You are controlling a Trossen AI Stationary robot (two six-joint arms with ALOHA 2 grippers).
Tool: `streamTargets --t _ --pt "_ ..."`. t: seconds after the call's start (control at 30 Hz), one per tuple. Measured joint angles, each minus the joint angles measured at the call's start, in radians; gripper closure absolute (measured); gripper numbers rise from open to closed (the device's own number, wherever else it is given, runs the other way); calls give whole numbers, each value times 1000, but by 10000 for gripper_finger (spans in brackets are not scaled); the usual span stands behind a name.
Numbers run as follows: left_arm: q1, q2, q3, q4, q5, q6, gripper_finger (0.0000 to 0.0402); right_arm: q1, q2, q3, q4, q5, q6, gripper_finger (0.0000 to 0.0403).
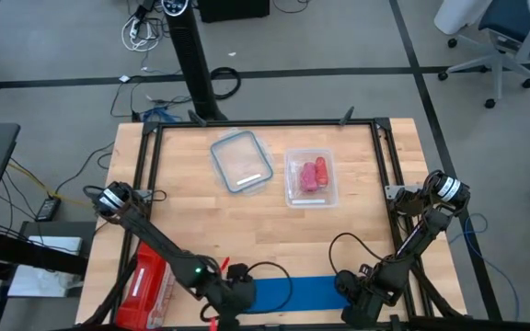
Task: Roll bandage
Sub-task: Roll the blue bandage
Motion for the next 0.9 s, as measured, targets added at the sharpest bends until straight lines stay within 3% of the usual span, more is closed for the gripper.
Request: streamTargets --t 0.17,0.3,0.9 --pt "-6 -1 54 -282 43 -1 401 0 0 0 0 2 0 401" --pt "-12 0 53 -387 97 22 401 0 0 0 -1 2 -7 400" --pt "-46 -1 -55 -278 118 71 401 0 0 0 0 3 -8 401"
